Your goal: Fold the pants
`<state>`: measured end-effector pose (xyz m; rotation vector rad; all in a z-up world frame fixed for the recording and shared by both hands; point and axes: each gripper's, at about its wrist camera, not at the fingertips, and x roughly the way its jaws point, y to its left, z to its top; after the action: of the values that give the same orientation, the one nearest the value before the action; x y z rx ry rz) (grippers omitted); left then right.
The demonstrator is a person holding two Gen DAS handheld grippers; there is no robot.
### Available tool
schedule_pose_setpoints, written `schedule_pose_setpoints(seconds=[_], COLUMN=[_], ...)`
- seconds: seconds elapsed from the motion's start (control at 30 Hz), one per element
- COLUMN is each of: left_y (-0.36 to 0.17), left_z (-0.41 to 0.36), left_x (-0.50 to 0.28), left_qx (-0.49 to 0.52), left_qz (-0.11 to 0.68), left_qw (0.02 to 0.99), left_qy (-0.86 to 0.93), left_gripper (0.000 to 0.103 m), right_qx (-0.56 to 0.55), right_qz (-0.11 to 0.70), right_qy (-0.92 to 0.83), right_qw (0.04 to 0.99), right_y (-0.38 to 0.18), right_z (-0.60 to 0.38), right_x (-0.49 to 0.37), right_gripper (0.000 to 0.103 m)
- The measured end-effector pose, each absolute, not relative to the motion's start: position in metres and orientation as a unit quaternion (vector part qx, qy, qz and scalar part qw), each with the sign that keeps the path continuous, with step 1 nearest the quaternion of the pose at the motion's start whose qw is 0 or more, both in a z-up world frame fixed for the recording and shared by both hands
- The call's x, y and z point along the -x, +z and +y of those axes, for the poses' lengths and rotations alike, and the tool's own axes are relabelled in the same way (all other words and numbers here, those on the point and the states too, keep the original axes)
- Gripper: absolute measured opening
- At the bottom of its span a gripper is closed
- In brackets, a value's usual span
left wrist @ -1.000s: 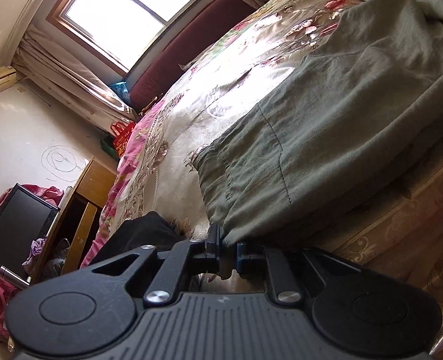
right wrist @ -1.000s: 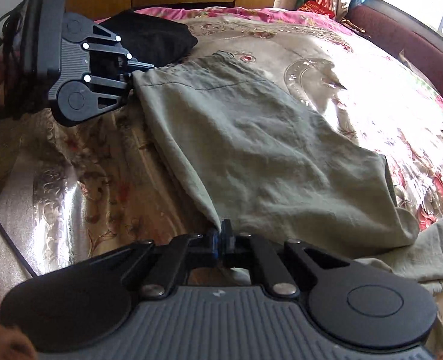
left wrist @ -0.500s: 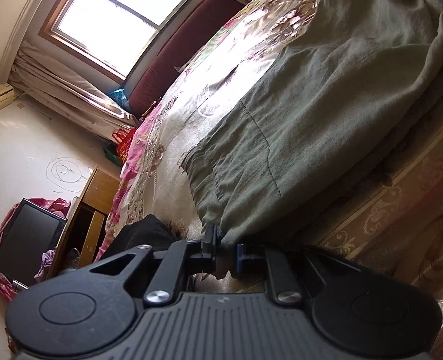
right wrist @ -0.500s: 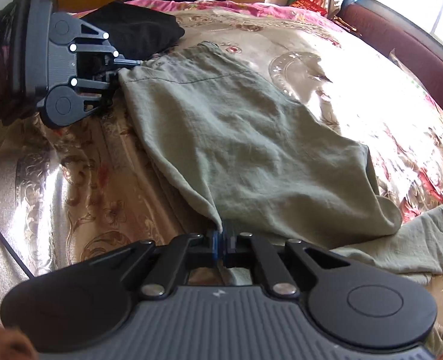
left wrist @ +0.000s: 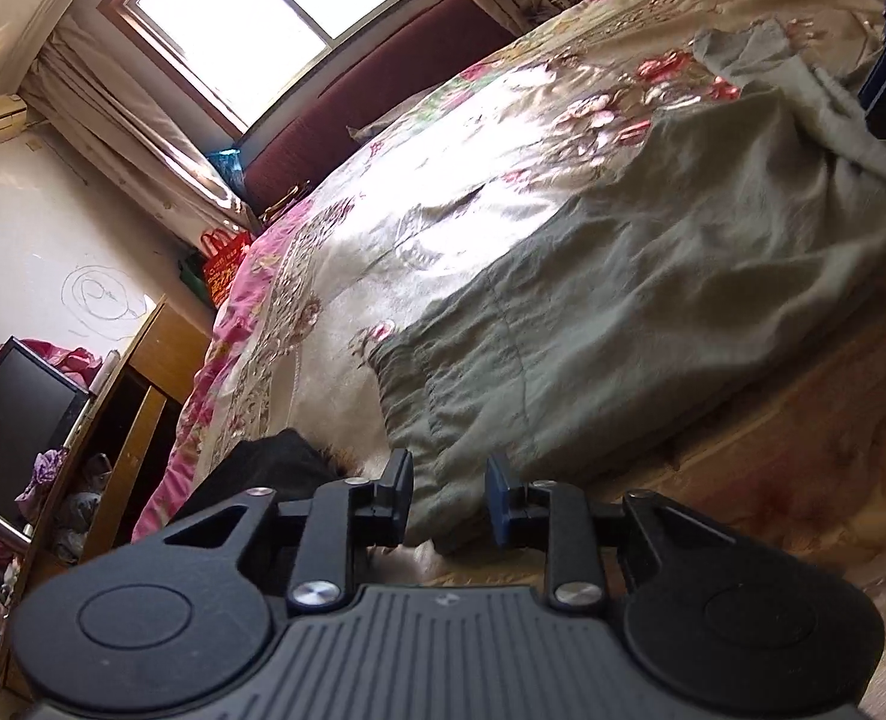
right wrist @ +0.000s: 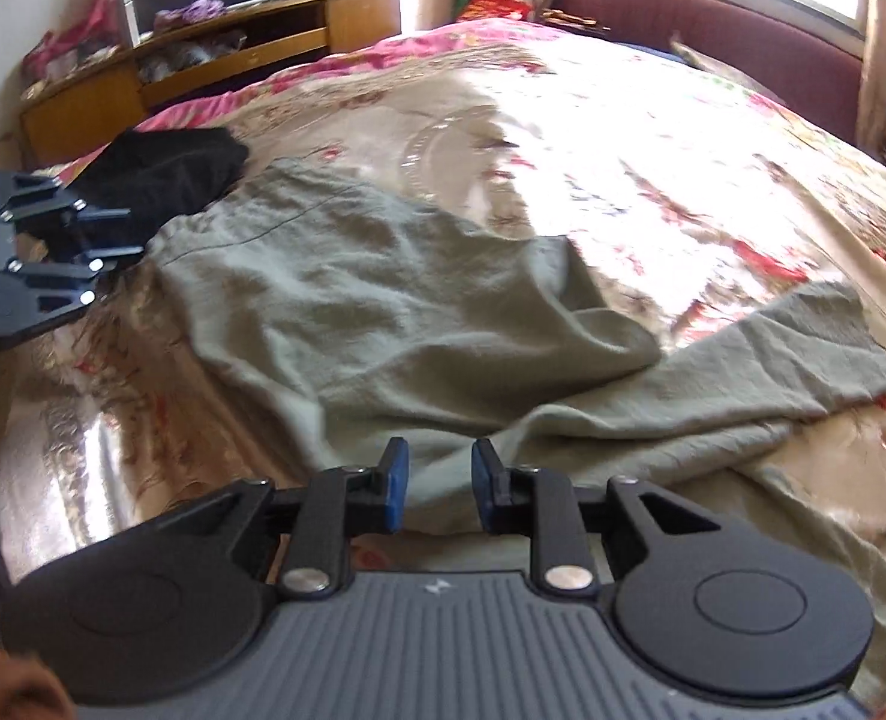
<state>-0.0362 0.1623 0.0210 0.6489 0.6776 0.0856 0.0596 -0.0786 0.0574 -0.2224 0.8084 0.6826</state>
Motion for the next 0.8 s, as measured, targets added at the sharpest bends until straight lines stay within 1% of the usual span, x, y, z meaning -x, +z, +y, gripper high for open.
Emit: schedule_pose_setpoints(seconds=[0.1, 0.2, 0.33, 0.43, 0.6, 0.63, 0.73, 0.77, 0.8], left_y=[0.028, 0.027, 0.009, -0.001, -0.008, -0.007, -0.009, -0.009, -0.01], left_z=[0.126, 0.086, 0.031, 0.007, -0.006, -0.006, -0.006, -0.008, -0.011], left_x=[0.023, 0.005, -0.016, -0.028, -0.04, -0.043, -0.049, -0.05, -0.05], left_qx=[-0.298, -0.259, -0.257, -0.246, -0.25, -0.244, -0.238, -0.242, -0.247], left_qz=[0.305, 0.3, 0.298, 0.313, 0.328, 0.333, 0.338, 0.337, 0.334], left_qw=[0.904, 0.915, 0.91, 0.903, 0.894, 0.894, 0.894, 0.893, 0.893], left_qy=[-0.008, -0.078, -0.134, -0.161, -0.174, -0.174, -0.174, -0.174, -0.175], left_gripper=[0.044, 0.045, 0.045, 0.045, 0.045, 0.045, 0.045, 0.045, 0.045], right_qx=[0.06, 0.01, -0.107, -0.184, -0.234, -0.236, -0.244, -0.248, -0.248], right_qz=[0.399, 0.402, 0.419, 0.418, 0.399, 0.394, 0.386, 0.386, 0.385], right_qy=[0.26, 0.193, 0.118, 0.068, 0.046, 0.042, 0.034, 0.03, 0.026], right_qw=[0.877, 0.895, 0.894, 0.887, 0.885, 0.887, 0.889, 0.888, 0.889], right_y=[0.057, 0.051, 0.03, 0.012, -0.006, -0.009, -0.018, -0.02, -0.02], right_z=[-0.117, -0.156, -0.216, -0.254, -0.277, -0.278, -0.277, -0.277, -0.275], right_x=[-0.087, -0.12, -0.183, -0.226, -0.272, -0.279, -0.296, -0.299, -0.302], right_gripper=[0.024, 0.03, 0.03, 0.033, 0.032, 0.031, 0.031, 0.029, 0.017])
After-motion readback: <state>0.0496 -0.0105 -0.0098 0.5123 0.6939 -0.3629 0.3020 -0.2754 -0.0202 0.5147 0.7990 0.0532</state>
